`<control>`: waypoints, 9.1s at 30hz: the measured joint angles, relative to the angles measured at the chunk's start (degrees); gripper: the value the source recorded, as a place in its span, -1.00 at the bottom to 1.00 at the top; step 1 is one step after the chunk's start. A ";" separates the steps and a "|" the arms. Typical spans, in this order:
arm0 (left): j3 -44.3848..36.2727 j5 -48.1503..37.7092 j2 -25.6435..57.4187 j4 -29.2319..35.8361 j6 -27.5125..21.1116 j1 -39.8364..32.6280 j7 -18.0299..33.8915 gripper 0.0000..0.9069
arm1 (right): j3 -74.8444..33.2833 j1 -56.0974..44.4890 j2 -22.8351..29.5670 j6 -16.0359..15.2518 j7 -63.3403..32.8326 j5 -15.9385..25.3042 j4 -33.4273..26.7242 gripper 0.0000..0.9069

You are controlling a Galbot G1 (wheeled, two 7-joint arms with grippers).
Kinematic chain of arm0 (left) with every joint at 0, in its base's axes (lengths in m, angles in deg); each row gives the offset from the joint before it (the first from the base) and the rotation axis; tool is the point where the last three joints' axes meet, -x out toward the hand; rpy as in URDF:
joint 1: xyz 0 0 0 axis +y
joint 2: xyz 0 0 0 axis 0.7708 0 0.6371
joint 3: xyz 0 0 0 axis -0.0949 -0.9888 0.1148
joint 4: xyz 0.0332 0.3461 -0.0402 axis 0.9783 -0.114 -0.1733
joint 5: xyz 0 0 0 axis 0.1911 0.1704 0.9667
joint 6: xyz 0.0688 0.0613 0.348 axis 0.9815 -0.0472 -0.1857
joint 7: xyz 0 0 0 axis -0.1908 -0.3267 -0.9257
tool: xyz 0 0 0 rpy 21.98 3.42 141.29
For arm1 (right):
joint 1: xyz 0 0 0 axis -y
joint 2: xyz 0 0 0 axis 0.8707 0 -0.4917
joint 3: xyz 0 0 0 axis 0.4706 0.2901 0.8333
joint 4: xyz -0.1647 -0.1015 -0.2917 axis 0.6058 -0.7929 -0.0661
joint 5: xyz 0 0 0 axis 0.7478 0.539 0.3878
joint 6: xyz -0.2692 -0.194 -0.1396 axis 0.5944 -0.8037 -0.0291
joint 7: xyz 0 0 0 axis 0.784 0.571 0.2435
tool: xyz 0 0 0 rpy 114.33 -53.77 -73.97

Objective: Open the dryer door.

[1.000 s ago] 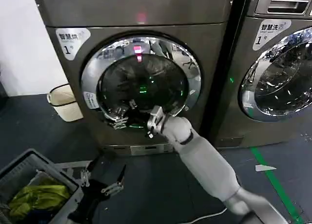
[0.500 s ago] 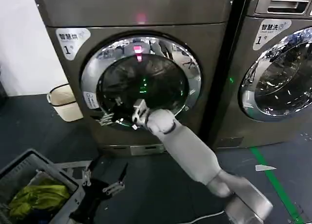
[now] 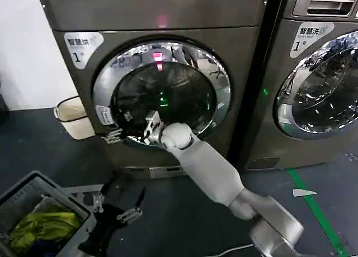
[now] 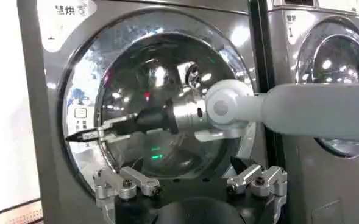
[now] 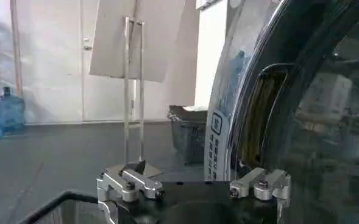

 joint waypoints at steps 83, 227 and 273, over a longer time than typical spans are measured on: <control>-2.38 -36.35 32.38 -14.58 -21.50 -34.15 -17.26 1.00 | -54.54 -35.10 -32.89 -1.58 43.69 4.95 23.97 1.00; -68.59 -32.72 22.75 -34.68 14.71 -79.65 4.75 1.00 | -137.32 -72.03 -22.65 1.22 -29.31 6.36 44.29 1.00; -62.26 -20.66 97.01 -20.29 5.59 -52.84 4.10 1.00 | -135.94 -66.59 -21.88 2.88 -27.75 15.74 46.43 1.00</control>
